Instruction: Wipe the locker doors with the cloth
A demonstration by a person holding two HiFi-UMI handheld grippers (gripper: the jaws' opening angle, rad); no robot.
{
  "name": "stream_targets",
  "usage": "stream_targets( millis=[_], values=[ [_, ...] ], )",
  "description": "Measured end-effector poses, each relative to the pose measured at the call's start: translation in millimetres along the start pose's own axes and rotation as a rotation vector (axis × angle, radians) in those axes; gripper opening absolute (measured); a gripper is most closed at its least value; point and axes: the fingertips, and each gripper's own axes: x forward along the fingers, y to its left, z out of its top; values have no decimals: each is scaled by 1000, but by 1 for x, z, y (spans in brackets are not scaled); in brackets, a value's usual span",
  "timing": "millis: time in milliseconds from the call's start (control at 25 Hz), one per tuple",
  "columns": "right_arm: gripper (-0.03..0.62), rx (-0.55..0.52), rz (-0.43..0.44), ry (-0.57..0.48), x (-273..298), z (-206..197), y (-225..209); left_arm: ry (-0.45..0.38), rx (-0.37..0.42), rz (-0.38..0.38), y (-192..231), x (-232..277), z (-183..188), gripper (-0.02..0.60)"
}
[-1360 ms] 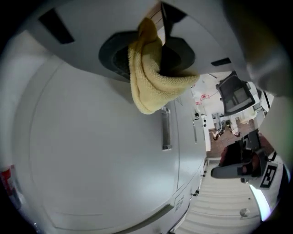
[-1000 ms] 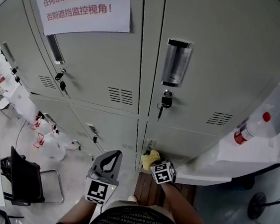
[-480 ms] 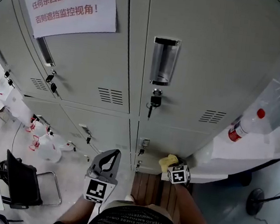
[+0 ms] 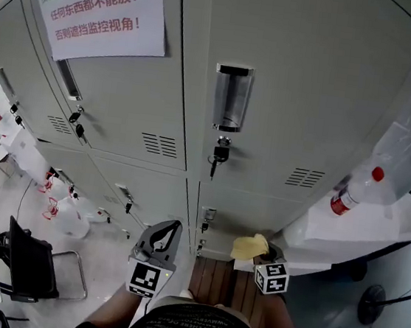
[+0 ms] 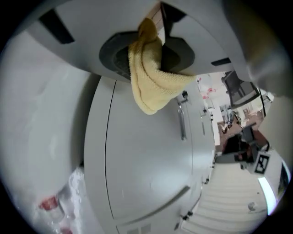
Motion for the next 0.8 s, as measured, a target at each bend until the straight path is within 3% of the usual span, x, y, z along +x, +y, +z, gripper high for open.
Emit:
stream_targets(
  millis=[160,280,800],
  values=[
    [80,-30,16,-164,-59,65,11,-2,-12,27,3,-2,3,5],
    [80,-67,41,-231,-77,93,23,2,-14,46,2,-7,3,5],
    [80,-169,214,-307,-55,138,75,52,-6,205,22,-43,-12,5]
  ],
)
